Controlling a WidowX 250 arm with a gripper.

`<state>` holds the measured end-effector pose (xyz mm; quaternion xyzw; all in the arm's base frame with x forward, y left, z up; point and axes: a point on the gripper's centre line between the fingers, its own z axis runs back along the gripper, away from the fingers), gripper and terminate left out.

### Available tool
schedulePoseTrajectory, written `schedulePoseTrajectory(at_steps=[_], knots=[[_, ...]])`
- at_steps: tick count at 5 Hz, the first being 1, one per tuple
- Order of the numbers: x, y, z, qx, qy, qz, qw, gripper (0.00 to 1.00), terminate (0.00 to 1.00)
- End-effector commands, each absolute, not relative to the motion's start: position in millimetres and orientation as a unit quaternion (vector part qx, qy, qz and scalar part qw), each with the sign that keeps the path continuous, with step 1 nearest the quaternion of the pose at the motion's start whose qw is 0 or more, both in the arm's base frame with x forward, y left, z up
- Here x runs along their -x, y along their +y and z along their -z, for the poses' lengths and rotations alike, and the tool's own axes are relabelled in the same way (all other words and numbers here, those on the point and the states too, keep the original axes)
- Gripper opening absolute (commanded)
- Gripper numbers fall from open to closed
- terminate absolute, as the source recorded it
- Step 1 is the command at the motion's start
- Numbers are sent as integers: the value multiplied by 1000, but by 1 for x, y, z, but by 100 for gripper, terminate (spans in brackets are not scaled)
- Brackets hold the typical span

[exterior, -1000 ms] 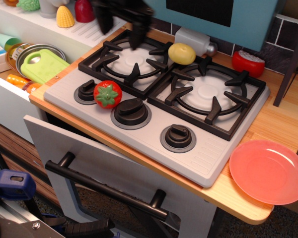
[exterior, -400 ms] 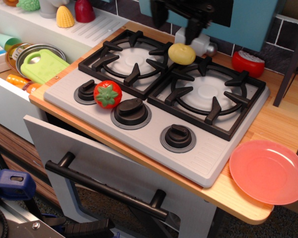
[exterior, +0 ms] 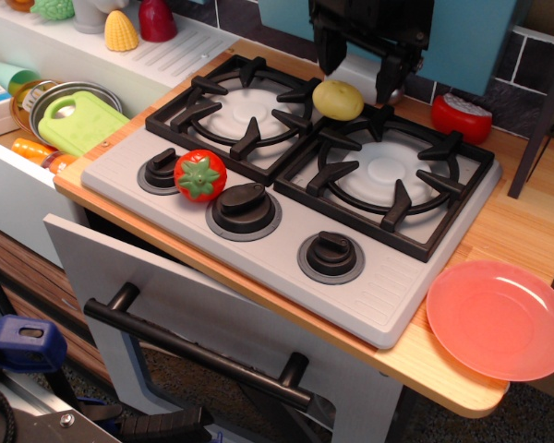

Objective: Put potato on plate

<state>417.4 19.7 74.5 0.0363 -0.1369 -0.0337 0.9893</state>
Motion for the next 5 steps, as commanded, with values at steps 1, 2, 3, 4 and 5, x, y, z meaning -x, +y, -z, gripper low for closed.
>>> schedulePoseTrajectory(at_steps=[1, 2, 3, 4, 5], knots=[[-429, 24, -82, -45, -170, 26, 984, 100, 0], [-432, 31, -79, -55, -168, 36, 984, 100, 0], [-431, 35, -81, -57, -162, 36, 984, 100, 0], [-429, 40, -74, -56, -169, 38, 983, 100, 0], [-434, 42, -59, -42, -179, 43, 982, 100, 0]])
